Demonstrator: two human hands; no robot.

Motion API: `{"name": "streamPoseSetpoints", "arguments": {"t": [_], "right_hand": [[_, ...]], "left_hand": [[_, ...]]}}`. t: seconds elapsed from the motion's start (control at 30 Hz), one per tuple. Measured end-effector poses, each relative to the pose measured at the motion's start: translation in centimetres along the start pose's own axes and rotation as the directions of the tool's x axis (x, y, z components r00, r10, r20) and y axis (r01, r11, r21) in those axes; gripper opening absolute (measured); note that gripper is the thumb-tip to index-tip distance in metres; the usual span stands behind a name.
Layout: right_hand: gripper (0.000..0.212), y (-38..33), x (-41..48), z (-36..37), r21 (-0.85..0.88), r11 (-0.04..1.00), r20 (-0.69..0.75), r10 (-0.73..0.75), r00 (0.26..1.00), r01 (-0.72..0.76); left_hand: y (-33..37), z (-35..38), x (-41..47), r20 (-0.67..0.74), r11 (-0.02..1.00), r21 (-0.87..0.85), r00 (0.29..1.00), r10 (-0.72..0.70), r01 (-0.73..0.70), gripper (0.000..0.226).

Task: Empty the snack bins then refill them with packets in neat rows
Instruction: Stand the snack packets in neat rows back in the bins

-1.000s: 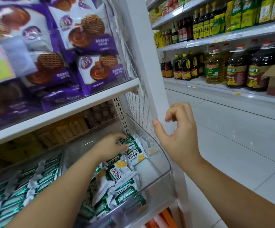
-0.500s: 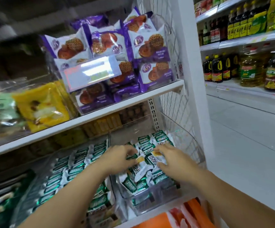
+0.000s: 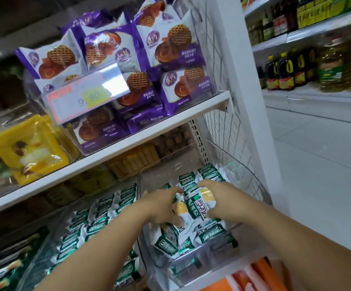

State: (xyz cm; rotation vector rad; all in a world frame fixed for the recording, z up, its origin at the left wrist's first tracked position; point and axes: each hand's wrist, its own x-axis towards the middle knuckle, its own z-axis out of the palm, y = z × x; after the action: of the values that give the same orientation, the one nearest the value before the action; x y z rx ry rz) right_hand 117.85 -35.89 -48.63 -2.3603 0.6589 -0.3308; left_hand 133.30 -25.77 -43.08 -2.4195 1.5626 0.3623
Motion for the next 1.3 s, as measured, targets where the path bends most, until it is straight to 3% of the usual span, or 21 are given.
{"name": "streamPoseSetpoints", "arguments": {"t": [0.13, 0.23, 0.37, 0.47, 0.6, 0.7, 0.83, 0.93, 1.0, 1.1, 1.2, 1.3], "right_hand": [[0.055, -0.1, 0.0, -1.6, 0.076, 0.994, -0.156, -0.064, 0.986, 0.077], [0.054, -0.6, -0.1, -2.7, 0.191, 0.976, -0.263, -0.049, 0.964, 0.101], [0.055, -1.4, -0.8, -3.9, 0.390, 0.909, -0.188, -0.076, 0.979, 0.145], [0.045, -1.9, -1.1, -4.0, 0.438, 0.887, -0.124, -0.103, 0.987, 0.148], [0.036, -2.4, -1.7, -4.1, 0.429, 0.892, -0.142, -0.087, 0.986, 0.141], [0.037, -2.4, -1.7, -4.0, 0.486, 0.864, -0.150, -0.069, 0.986, 0.134], [0.033, -2.2, -1.9, -3.9, 0.502, 0.855, -0.189, -0.043, 0.981, 0.134], [0.033, -1.9, -2.3, -4.0, 0.443, 0.887, -0.234, -0.028, 0.972, 0.133], [0.037, -2.2, -2.7, -4.1, 0.406, 0.907, -0.227, -0.020, 0.974, 0.113], [0.037, -2.5, -3.3, -4.6, 0.337, 0.936, -0.211, -0.032, 0.977, 0.103], [0.037, -2.1, -4.0, -5.6, 0.176, 0.977, -0.274, -0.066, 0.959, 0.118], [0.021, -1.1, -5.4, -6.8, 0.094, 0.991, -0.290, -0.066, 0.955, 0.097]], "left_hand": [[-0.7, -0.4, -0.4, -0.160, 0.994, -0.097, 0.987, 0.031, -0.047, 0.060], [-1.4, -0.7, -0.9, -0.324, 0.975, -0.191, 0.945, 0.050, -0.117, 0.038], [-1.6, -1.4, -1.8, -0.481, 0.868, -0.460, 0.874, -0.068, -0.186, 0.063], [-1.0, -1.7, -2.0, -0.503, 0.659, -0.708, 0.836, -0.218, -0.254, 0.068], [0.9, -1.6, -2.1, -0.442, 0.296, -0.884, 0.850, -0.286, -0.361, 0.037], [1.8, -1.3, -2.1, -0.373, 0.207, -0.921, 0.902, -0.217, -0.331, 0.037], [2.4, -1.0, -2.5, -0.318, 0.230, -0.926, 0.947, -0.048, -0.299, 0.037], [2.1, -1.0, -2.9, -0.340, 0.335, -0.876, 0.937, 0.083, -0.348, 0.048], [1.9, -1.0, -2.9, -0.364, 0.402, -0.835, 0.925, 0.108, -0.375, 0.058], [1.6, -1.3, -2.9, -0.365, 0.399, -0.831, 0.921, 0.136, -0.388, 0.057], [0.6, -1.0, -2.3, -0.377, 0.428, -0.830, 0.925, 0.043, -0.358, 0.063], [0.2, -0.7, -1.2, -0.424, 0.536, -0.791, 0.896, -0.133, -0.295, 0.088]]}}
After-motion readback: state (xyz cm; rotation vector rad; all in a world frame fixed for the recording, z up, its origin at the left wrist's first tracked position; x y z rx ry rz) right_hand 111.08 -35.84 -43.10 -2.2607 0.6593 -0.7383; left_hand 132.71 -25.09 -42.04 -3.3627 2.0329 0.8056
